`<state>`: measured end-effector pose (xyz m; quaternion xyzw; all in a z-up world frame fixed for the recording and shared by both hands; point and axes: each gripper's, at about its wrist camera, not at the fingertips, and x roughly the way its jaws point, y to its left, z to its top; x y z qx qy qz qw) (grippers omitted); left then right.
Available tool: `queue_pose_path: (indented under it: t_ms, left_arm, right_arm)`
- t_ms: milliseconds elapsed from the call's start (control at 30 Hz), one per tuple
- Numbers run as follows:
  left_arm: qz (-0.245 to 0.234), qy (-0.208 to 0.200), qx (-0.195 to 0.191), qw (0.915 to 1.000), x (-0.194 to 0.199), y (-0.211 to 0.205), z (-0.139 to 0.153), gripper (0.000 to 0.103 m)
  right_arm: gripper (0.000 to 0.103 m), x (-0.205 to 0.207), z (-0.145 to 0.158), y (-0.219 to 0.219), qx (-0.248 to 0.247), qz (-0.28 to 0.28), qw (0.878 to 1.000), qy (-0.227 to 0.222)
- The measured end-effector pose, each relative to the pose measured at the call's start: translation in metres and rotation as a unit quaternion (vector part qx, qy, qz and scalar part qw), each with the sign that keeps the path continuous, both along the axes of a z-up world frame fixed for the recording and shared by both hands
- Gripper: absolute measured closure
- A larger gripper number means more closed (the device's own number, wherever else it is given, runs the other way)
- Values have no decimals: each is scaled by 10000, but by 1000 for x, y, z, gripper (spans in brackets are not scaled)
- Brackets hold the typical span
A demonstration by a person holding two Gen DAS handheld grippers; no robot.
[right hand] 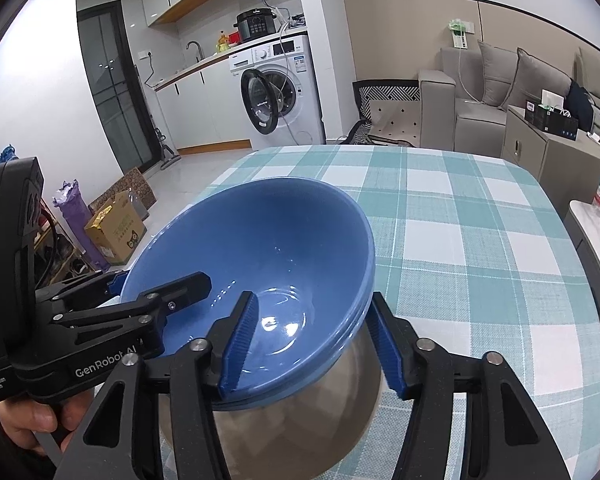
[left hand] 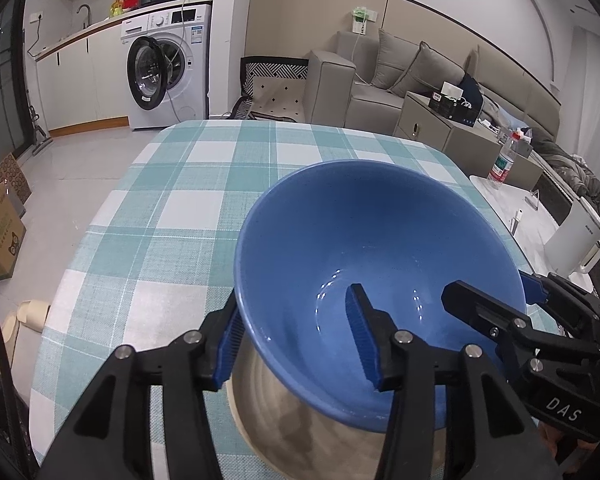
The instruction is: Organize plates and bowls
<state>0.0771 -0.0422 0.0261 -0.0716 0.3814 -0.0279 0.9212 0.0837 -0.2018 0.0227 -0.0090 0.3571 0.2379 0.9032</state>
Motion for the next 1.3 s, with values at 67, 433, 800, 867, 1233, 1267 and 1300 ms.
queue_pose_path:
  t_ms: [67,433,800,867,1233,1267,1300]
  left_arm:
    - [20,-36,33,10000,-1,0,2,41]
    - [-86,-583,260,9979,-21,4,22,0]
    - [-185,-1123,425,9926,-49,15,29,0]
    - [-140,-1234,372,9916,-56,19,28,0]
    - [-162,-1684,507,9843,-87,26,17,0]
    - [-151,-1707,535,9838,-88,26,15,0]
    - [-149,-1727,534,9834,-88,27,14,0]
  right_arm:
    - [23,-1,1,-2,15,-9,10000,-45]
    - [1,-10,10,-21,112,-89,9989,-437]
    - [1,-34,14,-47,316,-79,9948,-969]
    - [1,-41,14,-52,362,-48,9937,-1061]
    - [1,-73,13,-65,410,-73,9880,-1489]
    - [1,-75,12,-65,414,-74,9875,-1518]
    - [1,-77,11,-66,414,-61,9870,-1554]
